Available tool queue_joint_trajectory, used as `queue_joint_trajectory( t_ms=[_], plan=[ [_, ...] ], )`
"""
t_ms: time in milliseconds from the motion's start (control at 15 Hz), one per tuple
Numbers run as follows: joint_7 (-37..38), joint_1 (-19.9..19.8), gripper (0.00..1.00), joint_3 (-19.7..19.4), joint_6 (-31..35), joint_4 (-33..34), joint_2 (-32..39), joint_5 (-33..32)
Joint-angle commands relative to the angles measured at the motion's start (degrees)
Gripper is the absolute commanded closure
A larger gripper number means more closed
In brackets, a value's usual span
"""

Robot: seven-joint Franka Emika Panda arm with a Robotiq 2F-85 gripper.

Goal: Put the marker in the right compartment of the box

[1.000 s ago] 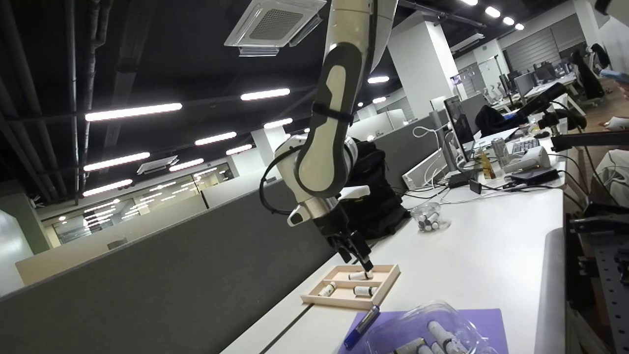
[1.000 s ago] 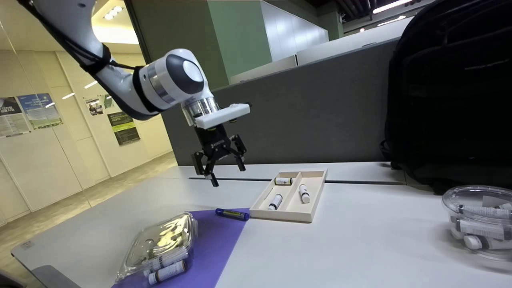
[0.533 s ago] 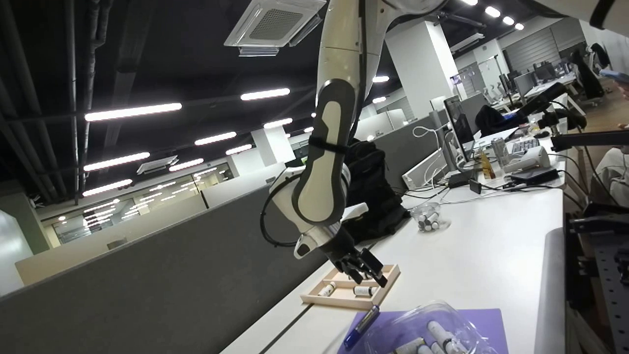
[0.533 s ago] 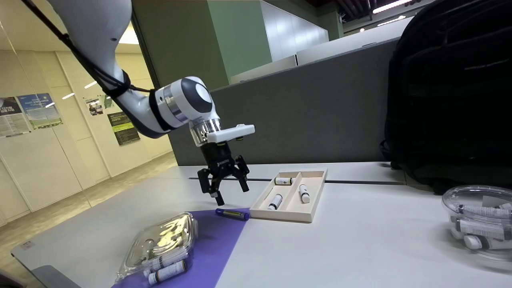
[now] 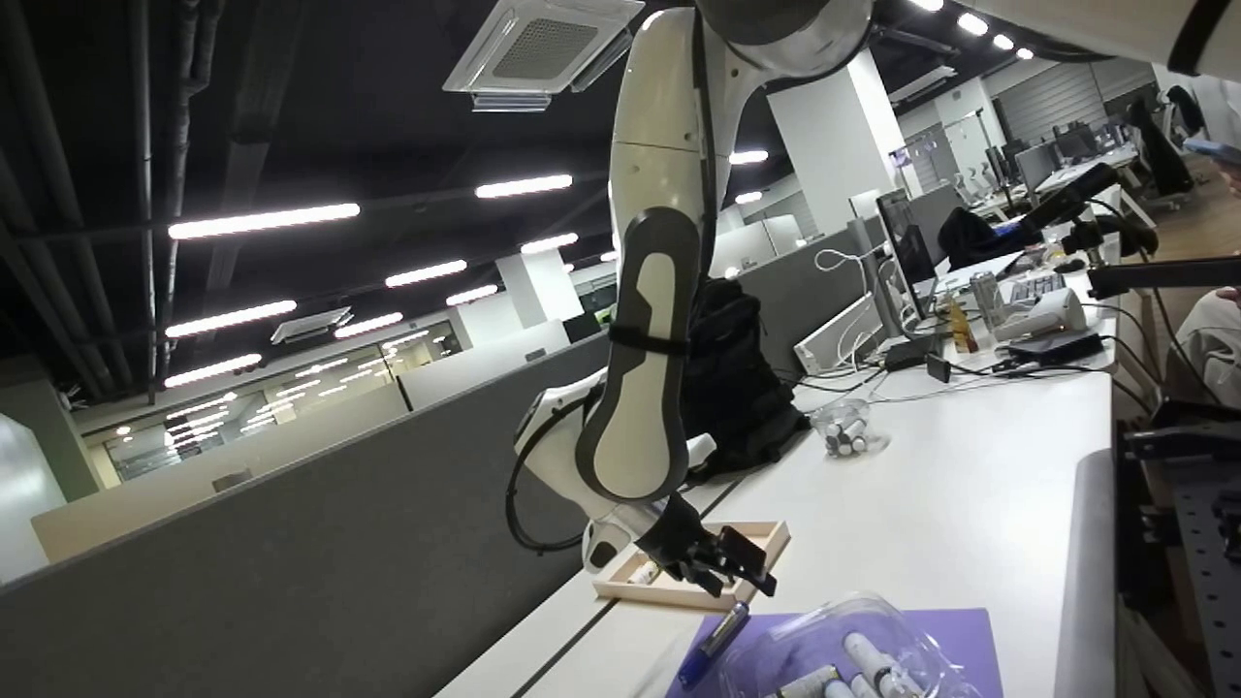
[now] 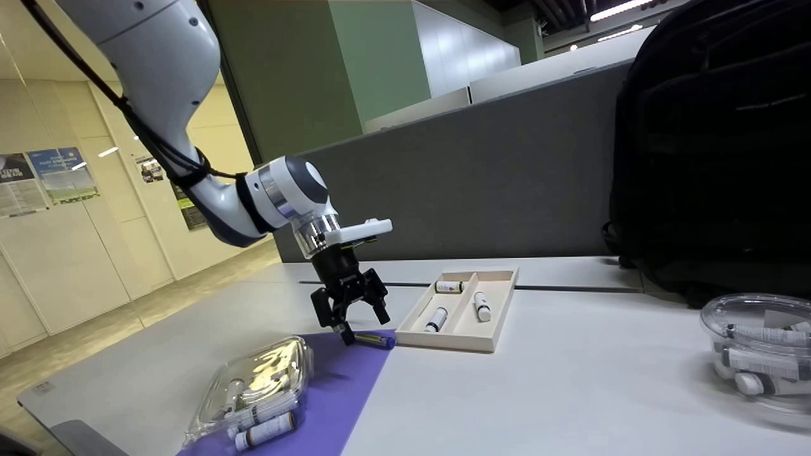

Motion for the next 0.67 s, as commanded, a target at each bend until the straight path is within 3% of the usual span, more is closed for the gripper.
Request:
queue_joint_trajectory(
  t_ms=[0, 600],
  plan=[
    [0.7, 1.3, 0.0, -0.6, -1.8, 3.2, 2.1, -2.3],
    [3.9, 2.3, 0.0, -0.4, 2.9, 4.8, 4.6, -4.6]
  ],
)
